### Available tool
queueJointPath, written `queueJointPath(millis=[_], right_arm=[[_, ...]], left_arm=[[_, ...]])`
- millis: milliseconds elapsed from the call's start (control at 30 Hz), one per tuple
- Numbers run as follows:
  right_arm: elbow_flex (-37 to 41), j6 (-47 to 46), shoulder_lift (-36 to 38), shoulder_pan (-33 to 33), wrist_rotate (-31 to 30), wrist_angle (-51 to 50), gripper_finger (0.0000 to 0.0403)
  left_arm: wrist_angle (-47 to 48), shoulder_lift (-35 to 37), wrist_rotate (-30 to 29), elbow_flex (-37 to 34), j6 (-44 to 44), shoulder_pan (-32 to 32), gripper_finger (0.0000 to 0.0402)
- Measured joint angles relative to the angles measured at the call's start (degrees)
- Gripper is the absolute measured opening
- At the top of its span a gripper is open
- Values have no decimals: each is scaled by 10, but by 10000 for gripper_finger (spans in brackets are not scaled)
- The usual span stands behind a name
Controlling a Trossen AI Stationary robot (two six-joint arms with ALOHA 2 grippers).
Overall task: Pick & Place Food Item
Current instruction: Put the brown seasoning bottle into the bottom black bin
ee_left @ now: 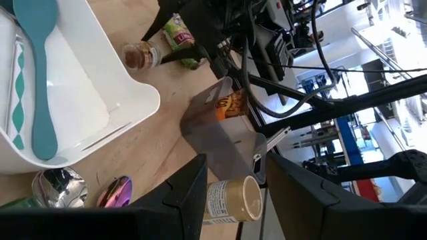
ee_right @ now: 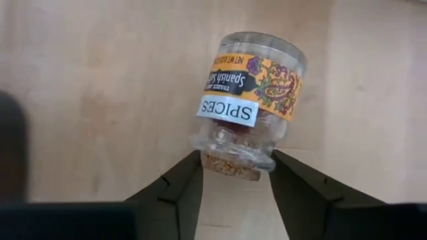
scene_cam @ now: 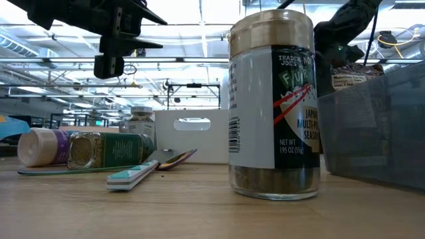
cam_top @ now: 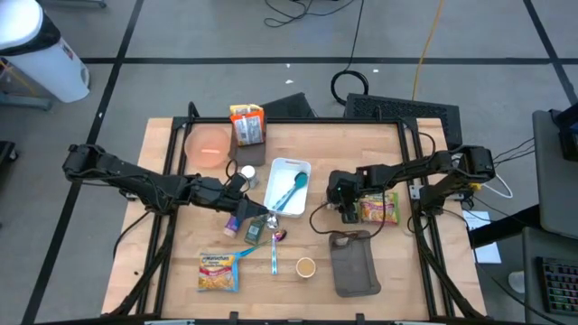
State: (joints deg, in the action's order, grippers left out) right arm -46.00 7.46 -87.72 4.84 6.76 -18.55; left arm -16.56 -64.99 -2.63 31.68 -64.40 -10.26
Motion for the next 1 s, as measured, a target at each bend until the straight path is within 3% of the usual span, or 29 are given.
queueJointPath(millis=[167, 433, 1000], right_arm=[[0, -32, 0, 0, 54, 0, 207], [0, -83, 0, 1, 55, 6, 262], [0, -196, 0, 1, 85, 93, 269]], left_arm=[[0, 0, 0, 0, 0, 0, 159], [0, 0, 0, 0, 9, 0, 159], [0, 0, 0, 0, 12, 0, 159]])
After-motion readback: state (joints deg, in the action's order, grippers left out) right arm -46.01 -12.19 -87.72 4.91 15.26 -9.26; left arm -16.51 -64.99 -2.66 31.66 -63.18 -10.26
